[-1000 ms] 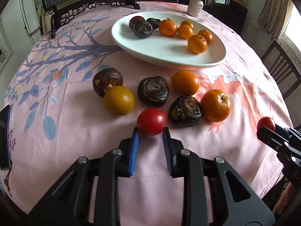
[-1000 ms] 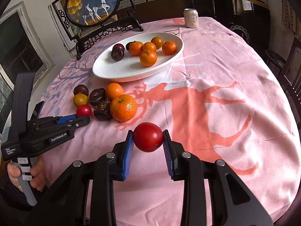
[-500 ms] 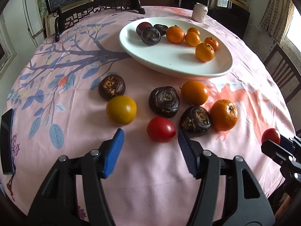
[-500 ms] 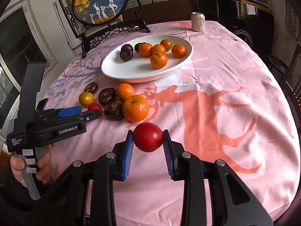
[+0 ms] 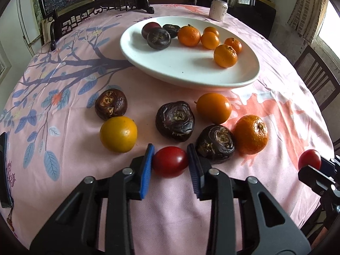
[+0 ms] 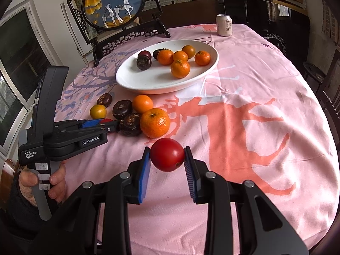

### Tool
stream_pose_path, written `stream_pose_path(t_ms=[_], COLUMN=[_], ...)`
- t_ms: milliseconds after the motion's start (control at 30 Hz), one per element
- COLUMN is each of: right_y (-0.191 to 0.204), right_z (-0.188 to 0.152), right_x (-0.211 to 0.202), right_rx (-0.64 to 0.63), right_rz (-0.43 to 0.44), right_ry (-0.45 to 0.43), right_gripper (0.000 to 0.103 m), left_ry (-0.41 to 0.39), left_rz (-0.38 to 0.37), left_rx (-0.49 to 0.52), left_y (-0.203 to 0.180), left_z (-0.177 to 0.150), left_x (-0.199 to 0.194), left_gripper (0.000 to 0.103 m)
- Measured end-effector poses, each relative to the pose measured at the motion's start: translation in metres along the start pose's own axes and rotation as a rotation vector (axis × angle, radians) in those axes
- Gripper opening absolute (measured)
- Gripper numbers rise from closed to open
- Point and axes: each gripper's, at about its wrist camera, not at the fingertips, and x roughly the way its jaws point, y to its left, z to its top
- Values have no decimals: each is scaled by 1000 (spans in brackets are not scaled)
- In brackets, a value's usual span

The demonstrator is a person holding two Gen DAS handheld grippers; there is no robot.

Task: Organize fruits
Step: 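Lift the red tomato with the right gripper while the left grasps another red tomato, then carry both red tomatoes over the white plate and open both grippers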

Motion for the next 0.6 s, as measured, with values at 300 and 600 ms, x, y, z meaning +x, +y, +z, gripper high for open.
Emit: stream_pose_path(t_ms=[300,600], right_y=[10,10], right_z=[5,17], right_x=[5,9], right_rx=[-19,-28], right_rz=[10,1], right_ry=[0,0], right_gripper=[32,32], left_ry=[-104,-145], left_rz=[-60,-80], left_rx=[-15,19], left_y=[5,1], left_z=[-14,4], left_x=[-63,-90], left_gripper=[32,32])
